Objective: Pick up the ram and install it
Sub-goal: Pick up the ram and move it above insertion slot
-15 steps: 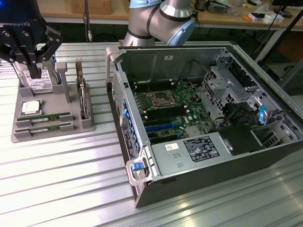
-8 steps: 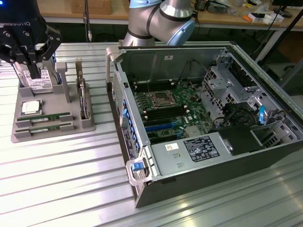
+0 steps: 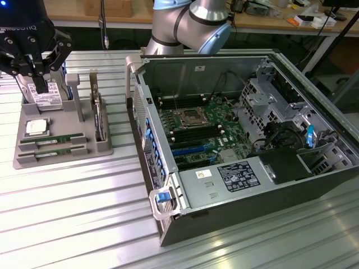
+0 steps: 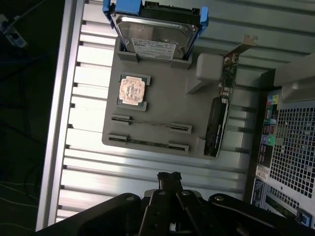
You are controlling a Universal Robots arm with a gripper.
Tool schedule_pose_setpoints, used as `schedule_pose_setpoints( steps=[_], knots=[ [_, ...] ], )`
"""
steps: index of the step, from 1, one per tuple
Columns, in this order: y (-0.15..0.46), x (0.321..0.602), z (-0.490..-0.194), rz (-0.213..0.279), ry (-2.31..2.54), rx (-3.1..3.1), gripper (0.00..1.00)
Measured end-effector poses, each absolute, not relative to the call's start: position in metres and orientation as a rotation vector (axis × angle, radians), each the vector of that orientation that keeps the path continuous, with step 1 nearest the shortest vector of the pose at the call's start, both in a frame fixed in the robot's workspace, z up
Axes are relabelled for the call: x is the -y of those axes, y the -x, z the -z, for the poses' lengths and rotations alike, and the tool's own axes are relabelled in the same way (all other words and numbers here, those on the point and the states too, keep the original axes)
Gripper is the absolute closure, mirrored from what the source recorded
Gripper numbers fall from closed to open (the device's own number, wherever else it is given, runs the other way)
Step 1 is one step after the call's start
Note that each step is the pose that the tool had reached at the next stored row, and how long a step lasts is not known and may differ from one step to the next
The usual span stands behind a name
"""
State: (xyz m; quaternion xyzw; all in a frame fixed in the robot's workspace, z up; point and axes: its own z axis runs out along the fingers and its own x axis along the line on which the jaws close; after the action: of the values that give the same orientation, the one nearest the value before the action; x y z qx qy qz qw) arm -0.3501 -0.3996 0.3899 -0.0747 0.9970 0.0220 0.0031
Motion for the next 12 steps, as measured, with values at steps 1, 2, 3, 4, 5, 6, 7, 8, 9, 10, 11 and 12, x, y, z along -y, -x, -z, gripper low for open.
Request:
schedule_pose_setpoints(
  steps=[1,2,3,4,5,6,7,8,9,10,11,12],
  knots=[
    [0.3501,0.3996,-0.3899,-0.069,0.248,-3.125,0.89],
    [0.3501,0.3997,-0.3899,-0.069,0.262,-3.124,0.89],
    [0.3501,0.3996,-0.3899,-0.069,0.273,-3.123,0.89],
    [0.3501,0.3996,-0.3899,-0.069,0.285,-3.122,0.89],
    [0.3501,0.3996,-0.3899,-0.069,0.292,-3.122,0.89],
    [0.3501,0.3996,-0.3899,-0.069,0.301,-3.121,0.89],
    [0.3501,0.3996,-0.3899,-0.069,0.308,-3.121,0.89],
    [0.3501,0.3996,-0.3899,-0.069,0.315,-3.120,0.89],
    [0.3501,0.3997,-0.3899,-0.069,0.324,-3.119,0.89],
    [0.3501,0.3996,-0.3899,-0.069,0.341,-3.118,0.89],
    [0.3501,0.3996,-0.3899,-0.069,0.349,-3.117,0.89],
    [0.3501,0.3996,-0.3899,-0.069,0.355,-3.116,0.89]
  ],
)
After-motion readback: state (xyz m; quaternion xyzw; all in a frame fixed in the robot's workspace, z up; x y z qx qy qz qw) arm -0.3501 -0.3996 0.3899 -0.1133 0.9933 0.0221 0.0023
